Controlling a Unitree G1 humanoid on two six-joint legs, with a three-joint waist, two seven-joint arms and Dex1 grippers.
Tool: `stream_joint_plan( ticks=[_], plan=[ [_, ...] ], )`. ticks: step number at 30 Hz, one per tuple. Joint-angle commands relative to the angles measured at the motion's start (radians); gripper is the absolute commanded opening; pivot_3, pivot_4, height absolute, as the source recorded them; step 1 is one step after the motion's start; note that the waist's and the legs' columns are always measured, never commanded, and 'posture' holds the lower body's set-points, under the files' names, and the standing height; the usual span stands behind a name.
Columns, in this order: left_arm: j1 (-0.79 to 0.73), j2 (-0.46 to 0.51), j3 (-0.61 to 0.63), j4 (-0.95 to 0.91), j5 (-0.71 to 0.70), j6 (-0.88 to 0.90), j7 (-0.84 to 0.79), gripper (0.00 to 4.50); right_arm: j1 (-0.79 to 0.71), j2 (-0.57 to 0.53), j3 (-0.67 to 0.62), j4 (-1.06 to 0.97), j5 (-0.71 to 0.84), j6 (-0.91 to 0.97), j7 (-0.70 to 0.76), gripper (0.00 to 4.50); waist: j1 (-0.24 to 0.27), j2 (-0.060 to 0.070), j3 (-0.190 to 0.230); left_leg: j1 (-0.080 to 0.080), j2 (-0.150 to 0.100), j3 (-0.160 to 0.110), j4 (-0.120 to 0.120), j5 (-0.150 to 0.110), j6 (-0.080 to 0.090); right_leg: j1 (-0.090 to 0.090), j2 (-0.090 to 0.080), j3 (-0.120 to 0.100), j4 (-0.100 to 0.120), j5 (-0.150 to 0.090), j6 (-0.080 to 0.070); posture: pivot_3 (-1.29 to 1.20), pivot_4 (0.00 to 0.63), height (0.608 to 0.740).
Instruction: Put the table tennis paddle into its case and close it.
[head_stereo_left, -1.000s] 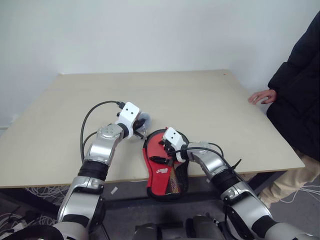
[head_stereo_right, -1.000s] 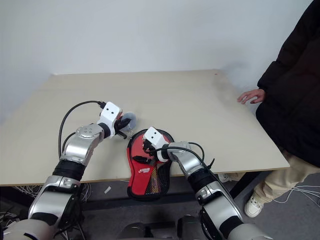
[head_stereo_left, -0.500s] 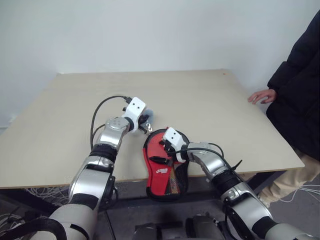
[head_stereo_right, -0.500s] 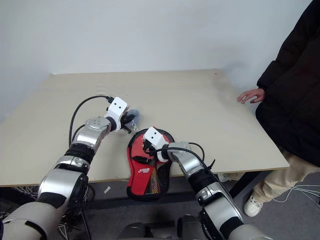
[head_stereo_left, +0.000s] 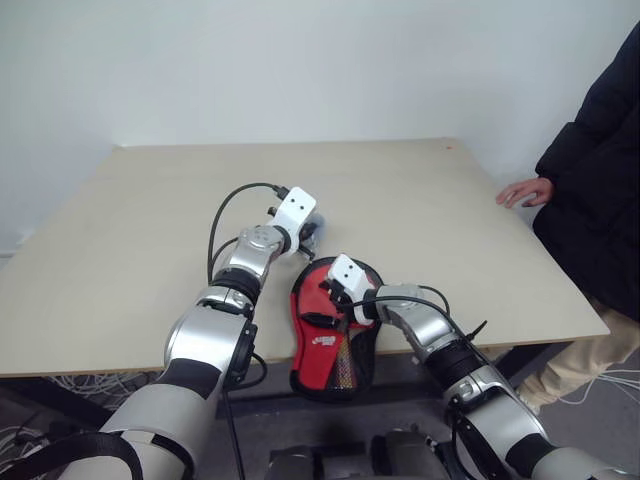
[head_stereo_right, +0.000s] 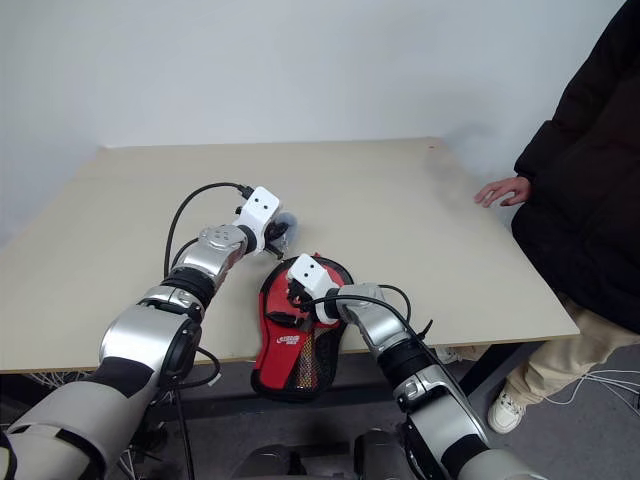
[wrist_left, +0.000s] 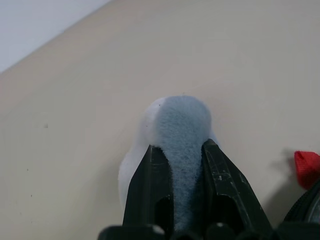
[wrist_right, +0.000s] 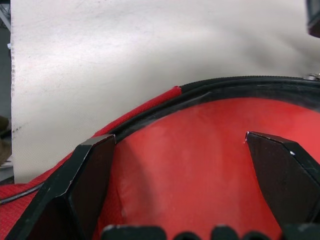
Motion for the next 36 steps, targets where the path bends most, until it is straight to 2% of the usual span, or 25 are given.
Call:
stream_joint_plan(
  ticks=[1,5,15,22,25,27,32,36],
  plan=[
    [-0.087,0.006,0.003,-0.038,0.025,-0.075,0.040,0.48,0.028,-0.001,0.035,0.020,-0.019,0.032,0.004,4.50,0.000,0.000,0.000,0.000,0.000,0.000,0.000,0.000,0.000,0.000,0.000,0.000,0.000,0.000,0.000,0.00,0.000,0.740],
    [-0.079,0.001,0.022,-0.034,0.019,-0.073,0.019,0.48,0.026,-0.002,0.033,0.022,-0.019,0.032,0.004,4.50,0.000,0.000,0.000,0.000,0.000,0.000,0.000,0.000,0.000,0.000,0.000,0.000,0.000,0.000,0.000,0.00,0.000,0.740],
    [-0.049,0.052,0.036,-0.077,0.016,-0.051,-0.062,2.73,0.019,-0.002,0.032,0.030,-0.017,0.032,0.010,4.50,0.000,0.000,0.000,0.000,0.000,0.000,0.000,0.000,0.000,0.000,0.000,0.000,0.000,0.000,0.000,0.00,0.000,0.740],
    [0.030,0.140,0.050,-0.234,-0.010,-0.008,-0.142,4.36,0.009,-0.006,0.027,0.032,-0.012,0.034,0.020,4.50,-0.001,0.000,0.000,0.001,0.001,0.000,-0.001,0.000,0.000,0.000,0.000,0.000,0.000,0.000,0.000,0.00,0.000,0.740],
    [0.071,0.152,0.060,-0.321,-0.024,0.024,-0.152,4.44,0.006,-0.006,0.026,0.036,-0.011,0.033,0.023,4.50,0.000,0.000,0.000,0.001,0.001,0.000,-0.001,0.000,0.000,0.000,0.000,0.000,0.000,0.000,0.000,0.00,0.000,0.740],
    [0.118,0.153,0.075,-0.441,-0.048,0.040,-0.147,4.44,0.005,-0.012,0.022,0.030,-0.008,0.038,0.027,4.50,0.000,0.000,0.000,0.001,0.001,0.001,-0.001,0.000,0.000,0.000,0.000,0.000,0.000,0.000,0.000,0.00,0.000,0.740],
    [0.290,0.114,0.123,-0.888,-0.217,0.280,-0.221,4.44,-0.029,-0.064,-0.014,-0.004,0.016,0.076,0.071,4.50,0.001,0.000,0.000,0.000,0.007,0.001,-0.001,0.000,0.000,-0.001,0.000,0.001,0.000,0.000,0.000,0.00,0.000,0.740],
    [0.466,0.118,0.100,-1.215,-0.282,0.425,-0.240,4.44,-0.091,-0.133,-0.061,-0.032,0.052,0.126,0.131,4.50,0.002,0.000,0.000,0.000,0.006,0.002,0.000,-0.001,0.002,-0.001,-0.001,0.003,-0.001,0.000,0.000,0.00,0.000,0.740]
  ],
)
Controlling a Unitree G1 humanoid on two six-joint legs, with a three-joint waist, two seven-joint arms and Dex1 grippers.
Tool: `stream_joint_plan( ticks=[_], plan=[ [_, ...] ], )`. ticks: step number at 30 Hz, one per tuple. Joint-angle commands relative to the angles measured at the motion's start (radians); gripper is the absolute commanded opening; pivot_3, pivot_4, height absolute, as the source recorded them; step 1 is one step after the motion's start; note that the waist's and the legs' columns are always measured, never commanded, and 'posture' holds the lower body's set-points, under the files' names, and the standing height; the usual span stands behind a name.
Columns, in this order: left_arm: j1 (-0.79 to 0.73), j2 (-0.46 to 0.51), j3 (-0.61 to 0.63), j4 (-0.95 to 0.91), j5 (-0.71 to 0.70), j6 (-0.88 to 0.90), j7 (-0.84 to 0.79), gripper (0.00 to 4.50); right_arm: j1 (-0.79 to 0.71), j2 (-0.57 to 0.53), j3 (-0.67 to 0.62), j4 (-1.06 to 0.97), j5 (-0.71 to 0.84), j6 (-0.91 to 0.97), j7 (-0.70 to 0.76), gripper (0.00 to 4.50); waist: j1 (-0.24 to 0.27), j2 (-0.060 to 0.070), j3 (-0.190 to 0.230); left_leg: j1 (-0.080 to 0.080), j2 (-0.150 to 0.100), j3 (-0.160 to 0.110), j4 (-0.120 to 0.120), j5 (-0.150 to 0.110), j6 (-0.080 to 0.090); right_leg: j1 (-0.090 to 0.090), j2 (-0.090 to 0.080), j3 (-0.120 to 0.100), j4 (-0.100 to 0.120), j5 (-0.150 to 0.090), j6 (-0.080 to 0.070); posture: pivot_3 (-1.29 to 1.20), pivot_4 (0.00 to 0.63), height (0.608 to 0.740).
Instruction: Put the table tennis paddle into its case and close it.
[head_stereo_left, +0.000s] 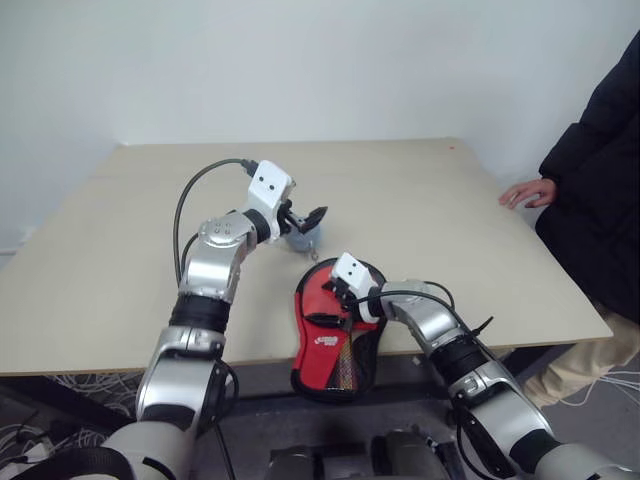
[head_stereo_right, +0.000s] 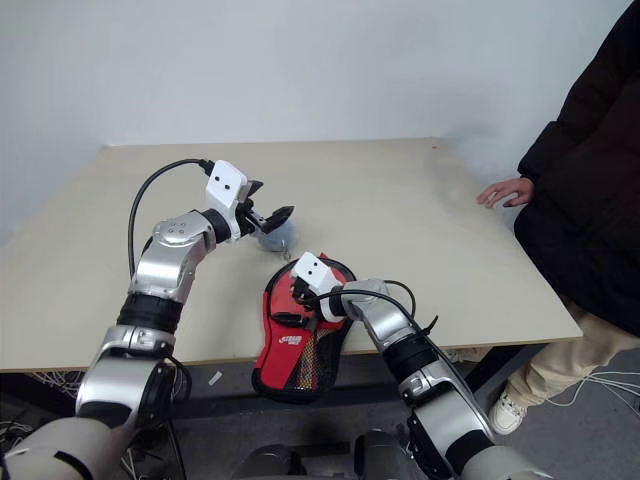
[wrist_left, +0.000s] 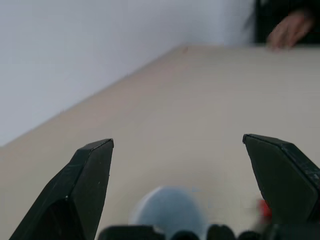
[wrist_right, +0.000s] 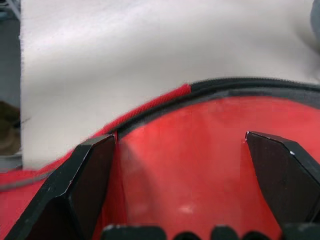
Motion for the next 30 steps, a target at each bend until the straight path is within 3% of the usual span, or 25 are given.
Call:
stream_joint_plan(
  ticks=[1,5,10,19,30],
  plan=[
    [0.107,0.014,-0.007,-0.254,-0.064,0.120,-0.010,4.44,-0.064,-0.066,-0.065,-0.012,0.041,0.055,0.047,4.50,0.000,0.000,0.000,0.000,0.000,0.000,0.000,0.000,0.000,0.000,0.000,0.000,0.000,0.000,0.000,0.00,0.000,0.740],
    [0.214,0.027,-0.001,-0.411,-0.115,0.236,-0.006,4.44,-0.155,-0.126,-0.105,0.038,0.060,0.056,0.087,4.50,-0.002,0.000,0.001,0.000,0.000,0.000,0.000,0.000,0.000,-0.001,0.001,0.000,0.000,0.000,0.000,0.00,0.000,0.740],
    [0.285,0.030,-0.021,-0.510,-0.123,0.288,0.015,4.44,-0.295,-0.158,-0.151,0.243,0.039,-0.049,0.069,4.50,-0.002,0.001,0.001,0.001,-0.002,0.000,0.000,0.000,0.000,-0.001,0.004,-0.001,0.001,0.000,-0.001,0.00,0.000,0.740],
    [0.357,0.009,-0.104,-0.458,-0.054,0.185,0.056,4.44,-0.540,-0.108,-0.218,0.639,0.001,-0.271,-0.059,4.50,-0.002,0.001,0.001,0.000,-0.007,0.001,-0.001,0.000,0.001,-0.002,0.002,0.003,0.000,0.000,-0.001,0.00,0.000,0.740],
    [0.430,-0.003,-0.187,-0.347,0.026,0.080,0.086,4.44,-0.648,0.025,-0.267,0.805,-0.025,-0.352,-0.173,4.50,-0.001,0.001,0.001,0.000,-0.006,0.001,-0.002,0.000,0.001,-0.002,0.001,0.003,0.000,0.000,-0.001,0.00,0.000,0.740]
  ],
)
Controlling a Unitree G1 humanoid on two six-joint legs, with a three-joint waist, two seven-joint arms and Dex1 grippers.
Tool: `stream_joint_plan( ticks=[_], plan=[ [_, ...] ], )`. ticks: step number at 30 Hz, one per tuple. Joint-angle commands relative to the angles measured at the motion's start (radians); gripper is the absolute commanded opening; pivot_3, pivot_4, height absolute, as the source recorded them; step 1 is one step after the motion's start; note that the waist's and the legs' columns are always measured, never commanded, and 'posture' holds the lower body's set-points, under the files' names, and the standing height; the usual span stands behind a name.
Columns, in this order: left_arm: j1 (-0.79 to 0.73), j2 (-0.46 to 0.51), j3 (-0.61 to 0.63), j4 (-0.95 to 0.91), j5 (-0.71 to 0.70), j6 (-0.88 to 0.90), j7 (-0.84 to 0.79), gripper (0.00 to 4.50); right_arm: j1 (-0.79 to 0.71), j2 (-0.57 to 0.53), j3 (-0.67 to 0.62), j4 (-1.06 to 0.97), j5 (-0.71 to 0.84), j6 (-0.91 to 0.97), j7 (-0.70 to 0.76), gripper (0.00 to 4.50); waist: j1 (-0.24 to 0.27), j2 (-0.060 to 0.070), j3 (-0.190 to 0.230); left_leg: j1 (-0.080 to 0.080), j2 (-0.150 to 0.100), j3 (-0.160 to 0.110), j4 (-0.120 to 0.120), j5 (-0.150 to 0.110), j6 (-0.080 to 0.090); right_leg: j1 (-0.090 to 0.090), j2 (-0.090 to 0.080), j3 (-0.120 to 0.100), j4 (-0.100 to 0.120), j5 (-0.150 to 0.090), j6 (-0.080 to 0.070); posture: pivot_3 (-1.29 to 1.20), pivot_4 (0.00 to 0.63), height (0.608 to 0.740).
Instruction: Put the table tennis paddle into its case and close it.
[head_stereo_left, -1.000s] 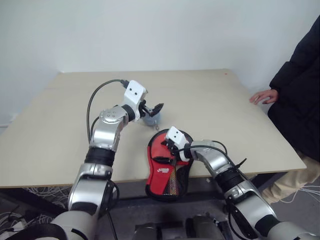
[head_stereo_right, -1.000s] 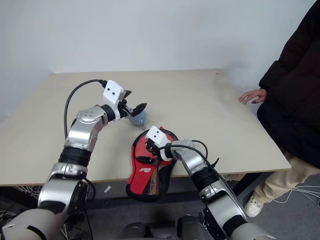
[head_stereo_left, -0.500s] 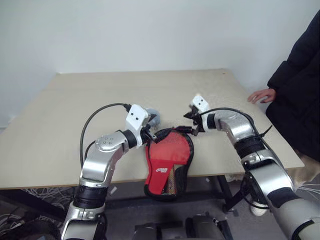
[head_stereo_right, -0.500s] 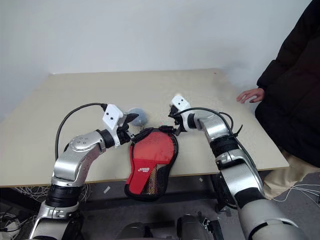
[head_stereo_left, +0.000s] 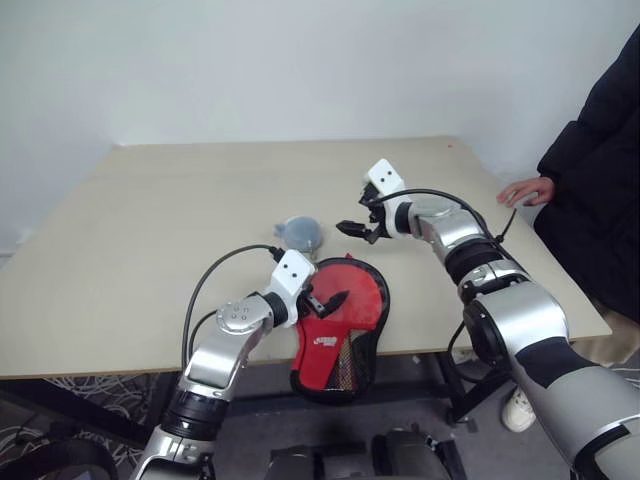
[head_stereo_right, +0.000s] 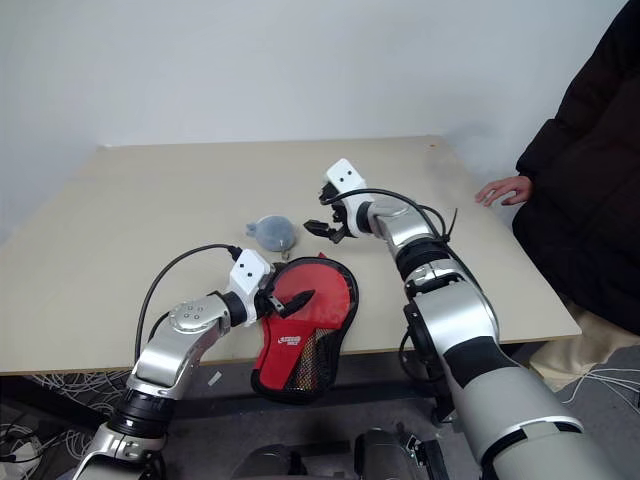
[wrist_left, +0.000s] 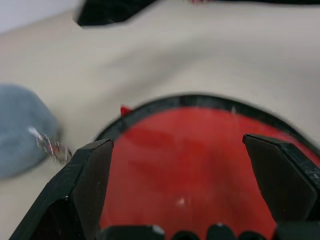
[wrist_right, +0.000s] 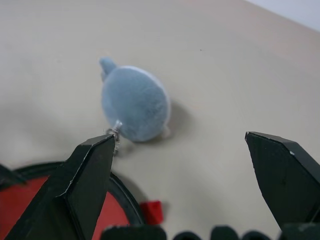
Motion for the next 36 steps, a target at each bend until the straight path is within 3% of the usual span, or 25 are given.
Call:
stream_joint_plan(
  ticks=[1,14,36],
  plan=[
    [-0.003,0.003,-0.016,0.003,0.032,-0.046,0.010,4.44,-0.061,0.036,-0.030,0.008,-0.004,-0.032,-0.038,4.50,0.000,0.000,0.000,0.000,0.000,0.000,0.000,0.000,0.000,0.000,0.000,0.000,0.000,0.000,0.000,0.00,0.000,0.740],
    [0.038,0.015,-0.013,-0.016,0.040,-0.049,0.014,4.44,-0.084,0.160,-0.064,0.047,-0.029,-0.041,-0.143,4.50,0.000,0.000,0.000,-0.001,0.007,0.000,0.000,0.000,0.000,-0.001,0.000,-0.001,0.000,0.000,0.000,0.00,0.000,0.740],
    [0.045,0.019,-0.007,-0.033,0.038,-0.045,0.032,4.44,-0.033,0.278,-0.042,0.078,-0.124,-0.012,-0.332,4.50,0.000,0.000,0.000,-0.001,0.008,0.000,0.000,0.000,0.000,-0.002,0.000,-0.002,0.000,0.000,0.000,0.00,0.000,0.740]
  ],
)
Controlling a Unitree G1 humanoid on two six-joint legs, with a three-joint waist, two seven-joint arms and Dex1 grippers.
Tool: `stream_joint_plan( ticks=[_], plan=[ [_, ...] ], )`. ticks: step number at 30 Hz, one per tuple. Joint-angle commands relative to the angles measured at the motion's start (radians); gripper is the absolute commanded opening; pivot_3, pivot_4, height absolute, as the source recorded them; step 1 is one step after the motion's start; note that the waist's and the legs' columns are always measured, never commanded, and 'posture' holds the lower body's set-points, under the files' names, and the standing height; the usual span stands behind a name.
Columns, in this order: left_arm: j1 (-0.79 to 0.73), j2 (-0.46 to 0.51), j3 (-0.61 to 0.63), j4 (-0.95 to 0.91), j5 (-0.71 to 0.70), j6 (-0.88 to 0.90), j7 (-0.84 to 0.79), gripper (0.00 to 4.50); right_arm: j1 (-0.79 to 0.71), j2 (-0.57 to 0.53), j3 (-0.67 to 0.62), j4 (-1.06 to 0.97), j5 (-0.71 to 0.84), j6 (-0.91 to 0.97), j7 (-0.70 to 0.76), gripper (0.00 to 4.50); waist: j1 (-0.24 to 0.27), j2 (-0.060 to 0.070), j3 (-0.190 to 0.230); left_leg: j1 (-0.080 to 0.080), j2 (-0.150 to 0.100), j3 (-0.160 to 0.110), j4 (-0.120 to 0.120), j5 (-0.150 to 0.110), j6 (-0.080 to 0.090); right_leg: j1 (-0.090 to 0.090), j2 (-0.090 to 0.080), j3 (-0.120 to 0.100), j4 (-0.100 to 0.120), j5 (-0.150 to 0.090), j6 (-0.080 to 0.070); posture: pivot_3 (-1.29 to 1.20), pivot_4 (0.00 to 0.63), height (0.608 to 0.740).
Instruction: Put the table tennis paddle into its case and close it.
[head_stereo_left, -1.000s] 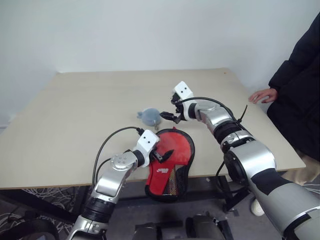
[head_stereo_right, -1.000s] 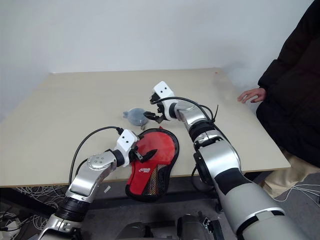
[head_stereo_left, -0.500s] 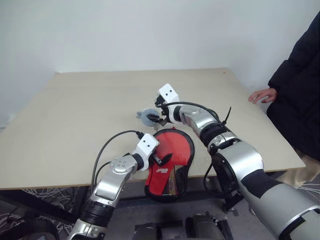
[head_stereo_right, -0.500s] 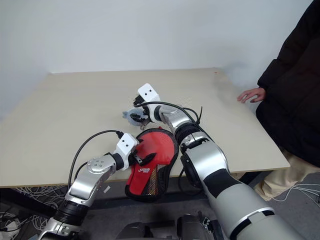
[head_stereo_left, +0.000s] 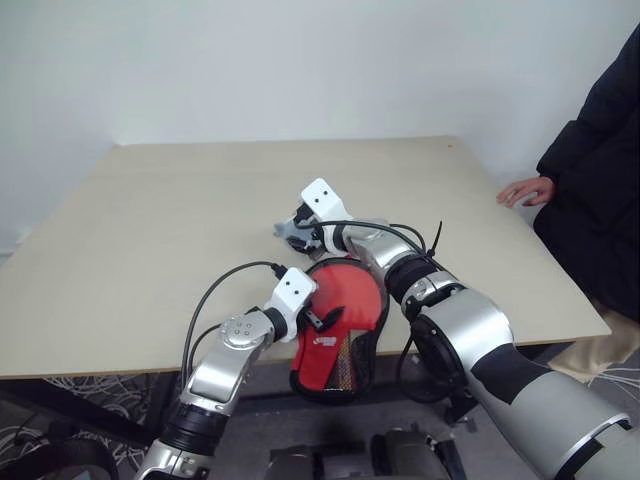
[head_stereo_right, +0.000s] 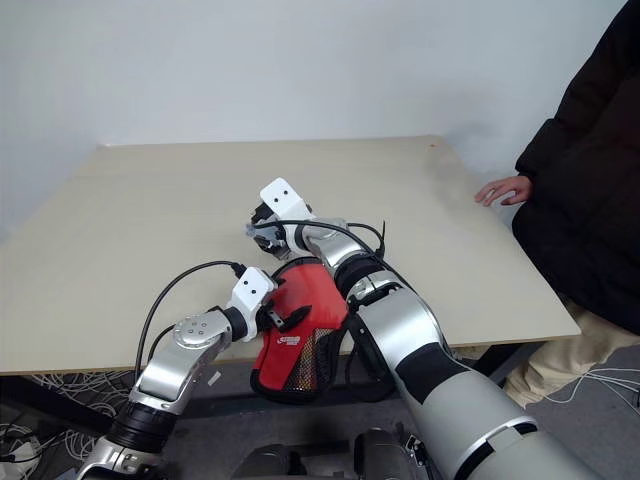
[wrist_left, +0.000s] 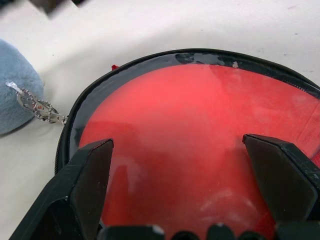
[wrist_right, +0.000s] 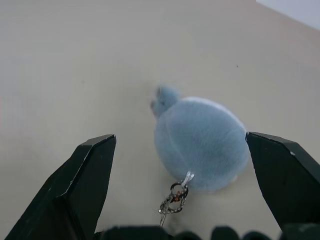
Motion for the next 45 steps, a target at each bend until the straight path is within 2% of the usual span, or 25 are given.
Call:
stream_joint_plan(
  ticks=[1,19,23,30,33,36,41,45],
  plan=[
    [-0.007,0.006,0.017,-0.045,0.003,-0.011,0.008,4.44,0.003,0.024,-0.002,-0.013,-0.013,0.008,-0.026,4.50,0.000,0.000,0.000,0.000,0.000,0.000,0.000,0.000,0.000,0.000,0.000,0.000,0.000,0.000,0.000,0.00,0.000,0.740],
    [-0.008,0.022,0.028,-0.070,-0.007,0.009,0.016,4.44,0.039,0.050,-0.005,-0.013,-0.039,0.038,-0.076,4.50,-0.001,0.000,0.000,0.000,0.000,0.000,0.000,0.000,0.000,0.000,0.000,0.000,0.000,0.000,0.000,0.00,0.000,0.740],
    [0.003,0.075,0.108,-0.120,-0.070,0.046,-0.028,4.44,0.031,0.006,-0.017,-0.035,-0.022,0.016,0.001,4.50,-0.001,0.000,0.000,0.000,0.000,0.000,0.000,0.000,0.000,0.000,0.000,0.000,0.000,0.000,0.000,0.00,0.000,0.740],
    [-0.020,0.192,0.319,-0.221,-0.298,0.175,-0.156,4.44,0.111,-0.086,-0.018,-0.107,0.001,0.020,0.193,4.50,-0.007,0.000,0.000,0.000,0.000,-0.001,0.000,0.000,0.000,0.000,0.000,-0.001,0.000,0.000,0.000,0.00,0.000,0.740],
    [-0.064,0.258,0.367,-0.165,-0.316,0.172,-0.193,4.44,0.182,-0.115,-0.006,-0.166,0.004,0.043,0.239,4.50,-0.005,0.000,0.000,0.000,0.000,-0.002,0.000,0.000,0.000,0.001,0.000,-0.002,-0.001,0.000,0.000,0.00,0.000,0.740],
    [-0.144,0.285,0.379,-0.034,-0.283,0.125,-0.186,4.44,0.266,-0.131,0.015,-0.258,0.004,0.080,0.282,4.50,-0.006,0.000,0.000,0.000,-0.001,-0.001,0.000,0.000,0.000,0.001,0.000,-0.002,-0.001,0.000,0.000,0.00,0.000,0.740],
    [-0.297,0.236,0.338,0.216,-0.201,0.050,-0.103,4.44,0.427,-0.158,0.092,-0.510,-0.002,0.173,0.370,4.50,-0.006,0.000,0.000,0.001,0.000,-0.001,0.000,0.000,0.000,0.002,0.001,-0.001,0.000,0.000,0.000,0.00,0.000,0.740],
    [-0.401,0.160,0.291,0.391,-0.136,-0.020,-0.043,4.44,0.536,-0.180,0.141,-0.733,0.016,0.287,0.407,4.50,-0.005,-0.001,0.000,0.001,0.000,0.000,0.000,0.000,-0.001,0.002,0.001,-0.001,0.000,0.000,0.000,0.00,0.000,0.740]
  ],
)
